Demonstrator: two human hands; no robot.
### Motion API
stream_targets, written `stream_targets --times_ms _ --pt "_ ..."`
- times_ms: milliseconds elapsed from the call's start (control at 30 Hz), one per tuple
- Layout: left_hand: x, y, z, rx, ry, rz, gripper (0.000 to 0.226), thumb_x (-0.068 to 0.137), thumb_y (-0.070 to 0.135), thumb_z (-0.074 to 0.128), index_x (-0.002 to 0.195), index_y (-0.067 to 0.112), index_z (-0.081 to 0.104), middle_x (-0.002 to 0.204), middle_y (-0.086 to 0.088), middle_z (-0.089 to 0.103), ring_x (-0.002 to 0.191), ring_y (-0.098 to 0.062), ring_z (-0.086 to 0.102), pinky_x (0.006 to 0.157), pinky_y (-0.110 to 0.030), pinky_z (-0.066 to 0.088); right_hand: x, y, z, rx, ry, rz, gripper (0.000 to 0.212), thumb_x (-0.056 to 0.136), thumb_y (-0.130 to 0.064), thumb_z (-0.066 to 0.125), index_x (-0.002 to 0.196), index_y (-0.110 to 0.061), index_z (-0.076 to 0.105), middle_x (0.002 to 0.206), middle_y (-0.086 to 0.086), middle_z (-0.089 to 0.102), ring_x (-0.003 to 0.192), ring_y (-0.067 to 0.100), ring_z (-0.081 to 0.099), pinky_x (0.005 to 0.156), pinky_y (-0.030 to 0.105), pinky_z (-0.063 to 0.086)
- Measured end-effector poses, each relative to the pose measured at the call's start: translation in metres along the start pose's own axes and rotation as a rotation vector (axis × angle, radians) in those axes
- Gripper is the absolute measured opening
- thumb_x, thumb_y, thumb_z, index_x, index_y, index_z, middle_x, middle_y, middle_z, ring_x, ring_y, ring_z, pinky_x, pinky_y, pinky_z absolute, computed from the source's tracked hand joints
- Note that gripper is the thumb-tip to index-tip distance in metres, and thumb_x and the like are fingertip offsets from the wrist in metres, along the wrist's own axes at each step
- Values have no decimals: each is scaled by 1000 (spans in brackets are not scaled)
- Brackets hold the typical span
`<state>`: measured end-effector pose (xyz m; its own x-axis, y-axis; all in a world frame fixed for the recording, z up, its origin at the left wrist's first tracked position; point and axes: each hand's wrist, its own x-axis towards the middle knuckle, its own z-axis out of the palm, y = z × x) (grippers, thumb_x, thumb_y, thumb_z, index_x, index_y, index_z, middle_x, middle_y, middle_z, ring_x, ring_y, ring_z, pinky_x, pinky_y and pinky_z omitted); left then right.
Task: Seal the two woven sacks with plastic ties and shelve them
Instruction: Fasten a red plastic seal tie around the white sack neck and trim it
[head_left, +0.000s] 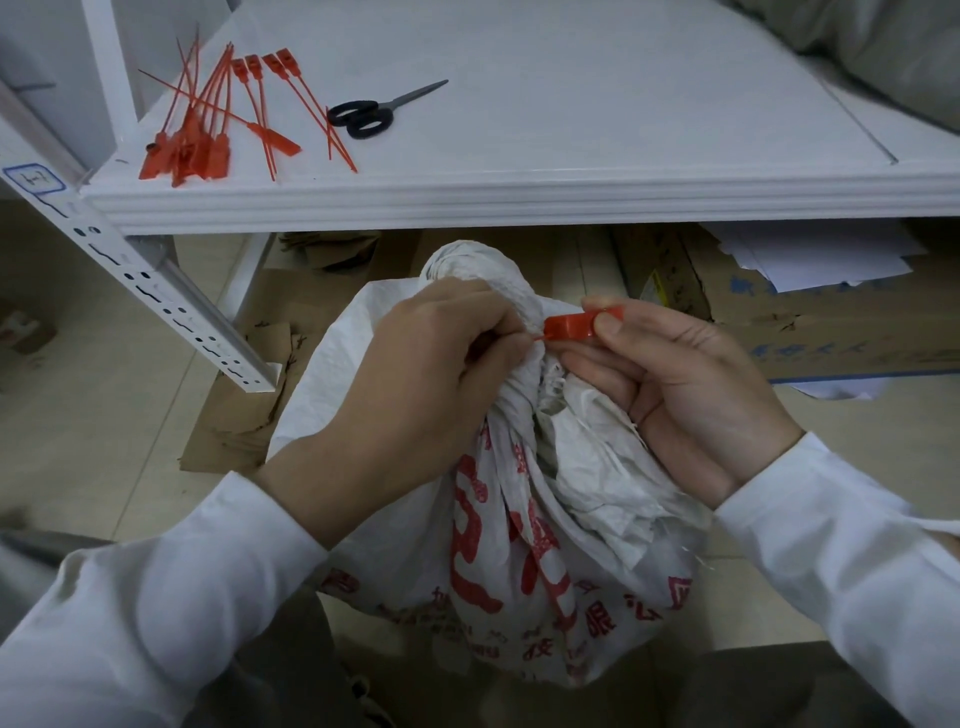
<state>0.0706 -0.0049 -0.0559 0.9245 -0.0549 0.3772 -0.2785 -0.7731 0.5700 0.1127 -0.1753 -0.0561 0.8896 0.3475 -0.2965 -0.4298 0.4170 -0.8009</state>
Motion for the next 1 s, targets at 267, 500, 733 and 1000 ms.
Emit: stream_targets --times_ms 267,500,733,1000 --pt "-1 1 5 16 49 -35 17 88 20 59 72 14 62 70 8 57 68 -3 49 67 -7 34 -3 0 2 -38 -31 -39 22 71 -5 61 91 2 67 82 18 73 77 22 73 70 23 59" --pt "0 2 5 17 59 -40 16 87 20 60 72 18 61 69 9 56 68 -2 49 68 -5 35 -4 2 1 -105 -40 -83 24 68 -7 64 91 0 69 86 17 74 82 24 73 74 25 59" --pt "-2 6 7 25 62 -36 18 87 19 60 71 24 54 68 11 53 67 -2 47 67 -5 32 -5 2 1 -160 -52 -106 24 69 -7 64 91 0 70 88 16 74 85 24 73 77 26 59" --pt "-3 6 9 37 73 -22 16 86 15 60 70 16 59 68 8 53 66 -3 46 65 -8 34 -6 2 2 -289 -65 -187 21 72 -10 66 91 -4 72 88 15 75 88 26 72 80 28 59"
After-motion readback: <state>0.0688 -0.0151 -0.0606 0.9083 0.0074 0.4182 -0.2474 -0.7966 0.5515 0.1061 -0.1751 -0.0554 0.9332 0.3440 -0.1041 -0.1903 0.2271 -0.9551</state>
